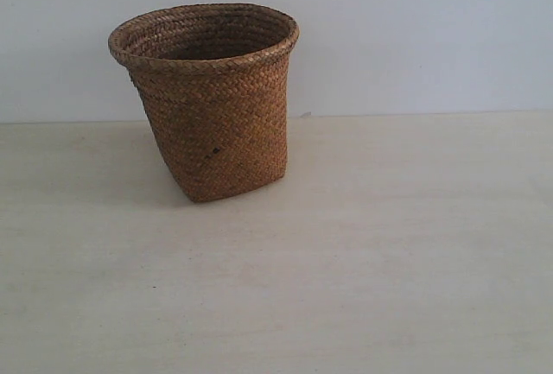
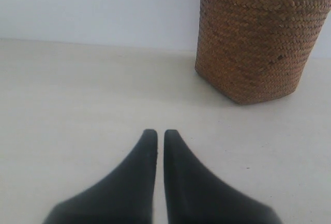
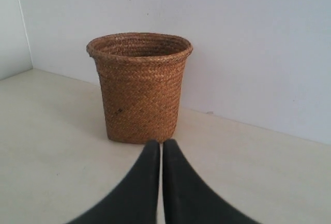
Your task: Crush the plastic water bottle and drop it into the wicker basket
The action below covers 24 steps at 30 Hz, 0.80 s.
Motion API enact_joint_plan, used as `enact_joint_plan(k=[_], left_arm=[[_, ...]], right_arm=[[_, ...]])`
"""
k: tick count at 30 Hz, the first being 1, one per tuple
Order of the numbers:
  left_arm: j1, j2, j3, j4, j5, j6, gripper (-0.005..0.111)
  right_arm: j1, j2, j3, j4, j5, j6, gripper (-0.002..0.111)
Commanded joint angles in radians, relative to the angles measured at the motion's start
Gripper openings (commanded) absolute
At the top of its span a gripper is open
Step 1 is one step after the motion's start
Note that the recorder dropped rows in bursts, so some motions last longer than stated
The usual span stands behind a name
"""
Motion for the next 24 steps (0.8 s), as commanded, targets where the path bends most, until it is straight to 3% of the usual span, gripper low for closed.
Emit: enact_joint_plan(k=[1, 12, 24], left_arm=[[0.004, -0.004, 0.004, 0.0, 0.003, -0.007, 0.004], [0.004, -0.004, 0.004, 0.0, 0.003, -0.007, 0.004], [0.004, -0.004, 0.004, 0.0, -0.001, -0.007, 0.004]], right_arm=[[-0.056, -0.082, 0.153, 0.0, -0.198, -0.014, 0.0], [-0.249, -0.136, 0.454, -0.025, -0.408, -0.082, 0.0], [-0.591, -0.136, 0.463, -0.021, -0.284, -0.005, 0.0]])
